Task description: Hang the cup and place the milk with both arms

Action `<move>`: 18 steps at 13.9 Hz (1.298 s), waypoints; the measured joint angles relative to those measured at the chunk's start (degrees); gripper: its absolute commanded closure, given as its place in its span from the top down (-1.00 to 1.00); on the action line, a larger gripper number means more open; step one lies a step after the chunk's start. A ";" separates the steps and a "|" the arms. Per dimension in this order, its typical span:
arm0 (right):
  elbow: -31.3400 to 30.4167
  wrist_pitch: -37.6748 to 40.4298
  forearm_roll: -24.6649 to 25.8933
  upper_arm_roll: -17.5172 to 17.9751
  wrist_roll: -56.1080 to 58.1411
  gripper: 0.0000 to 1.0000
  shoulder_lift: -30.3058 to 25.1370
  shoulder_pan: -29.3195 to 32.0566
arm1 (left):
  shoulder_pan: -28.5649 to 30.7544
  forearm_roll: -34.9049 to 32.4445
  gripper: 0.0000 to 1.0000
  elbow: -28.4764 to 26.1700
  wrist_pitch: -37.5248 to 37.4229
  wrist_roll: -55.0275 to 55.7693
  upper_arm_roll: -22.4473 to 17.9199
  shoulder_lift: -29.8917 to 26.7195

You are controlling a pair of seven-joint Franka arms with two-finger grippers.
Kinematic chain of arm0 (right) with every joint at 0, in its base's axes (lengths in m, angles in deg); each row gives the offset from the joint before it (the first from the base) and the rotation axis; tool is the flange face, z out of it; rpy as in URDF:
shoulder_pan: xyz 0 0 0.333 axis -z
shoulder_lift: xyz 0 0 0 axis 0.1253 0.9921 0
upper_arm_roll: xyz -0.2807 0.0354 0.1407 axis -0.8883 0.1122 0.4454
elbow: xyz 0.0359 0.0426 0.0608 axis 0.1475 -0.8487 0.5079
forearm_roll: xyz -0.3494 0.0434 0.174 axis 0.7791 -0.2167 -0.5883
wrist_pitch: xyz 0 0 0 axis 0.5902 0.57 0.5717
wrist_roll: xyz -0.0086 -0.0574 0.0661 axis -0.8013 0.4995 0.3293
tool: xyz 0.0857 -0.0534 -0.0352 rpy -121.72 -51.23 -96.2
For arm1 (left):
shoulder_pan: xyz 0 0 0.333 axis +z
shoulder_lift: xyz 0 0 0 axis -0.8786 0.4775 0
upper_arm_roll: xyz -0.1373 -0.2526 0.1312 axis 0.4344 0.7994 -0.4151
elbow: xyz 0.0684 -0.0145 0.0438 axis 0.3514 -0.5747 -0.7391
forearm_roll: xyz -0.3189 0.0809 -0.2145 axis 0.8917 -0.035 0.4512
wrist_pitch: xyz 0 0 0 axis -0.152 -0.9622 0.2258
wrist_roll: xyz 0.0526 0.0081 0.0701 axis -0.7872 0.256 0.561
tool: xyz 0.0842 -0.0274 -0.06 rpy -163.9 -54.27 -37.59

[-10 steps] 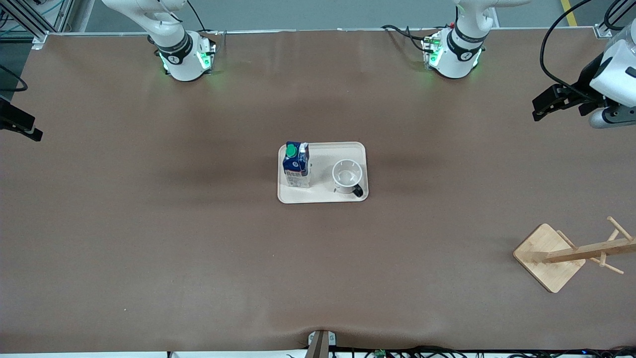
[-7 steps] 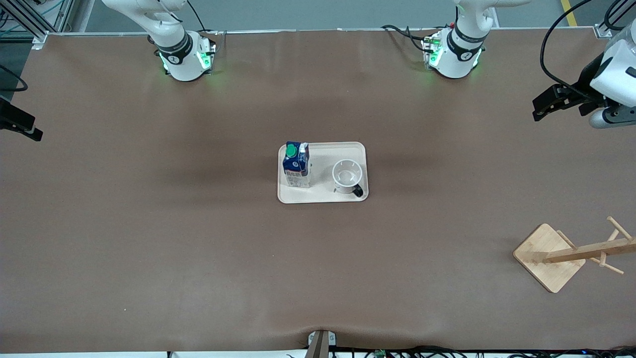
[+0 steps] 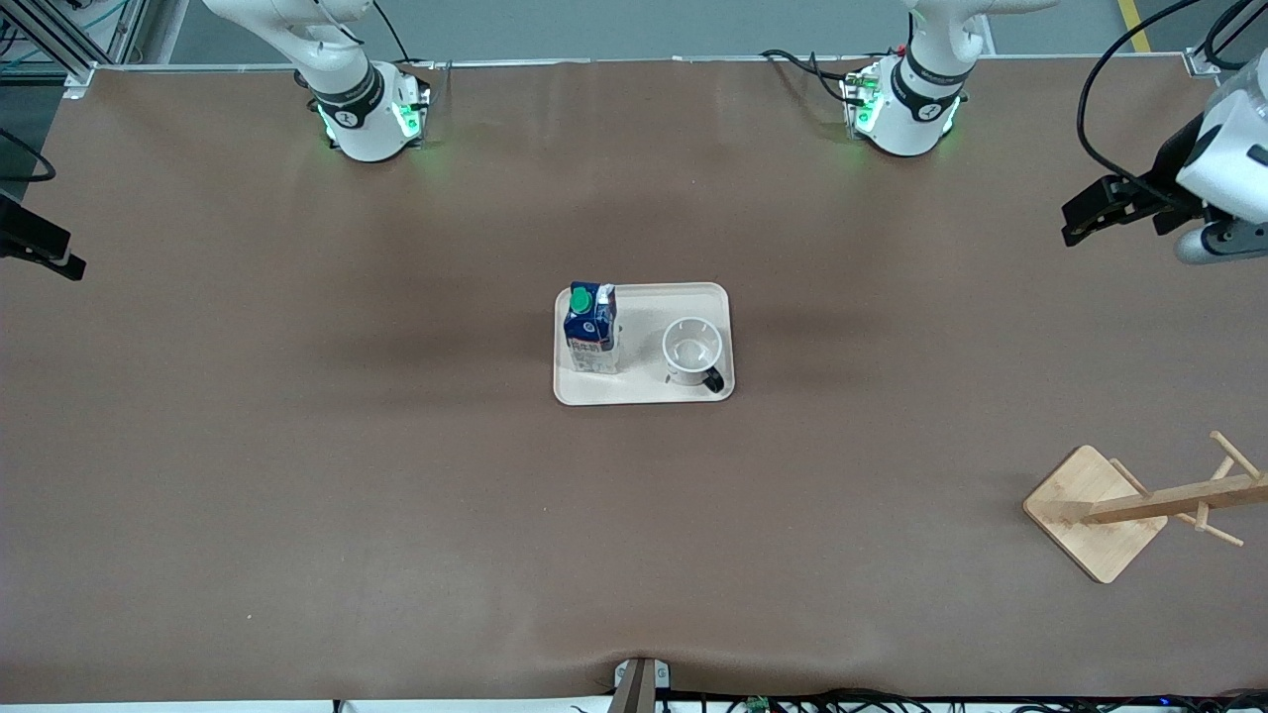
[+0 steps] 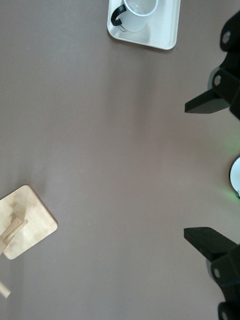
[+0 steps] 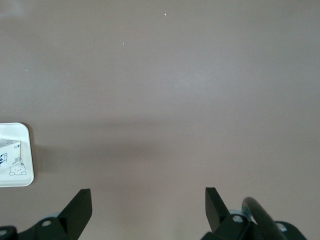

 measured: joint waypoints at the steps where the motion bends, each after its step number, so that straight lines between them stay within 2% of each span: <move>1: 0.00 0.19 0.00 -0.01 0.00 1.00 0.00 0.00 | -0.41 0.09 1.00 -0.76 1.31 2.46 0.60 0.84; 9: 0.01 2.12 0.00 0.02 0.00 1.00 0.00 -0.01 | -1.52 5.12 1.00 -14.25 17.50 14.76 5.80 3.08; 14: 0.00 5.78 -0.36 0.56 0.13 1.00 0.08 -0.70 | -2.48 5.30 1.00 -15.79 24.10 29.78 12.40 7.56; 18: 0.00 5.90 -0.37 0.70 0.13 1.00 0.19 -1.30 | -7.43 5.23 1.00 -15.92 29.70 42.16 13.56 13.03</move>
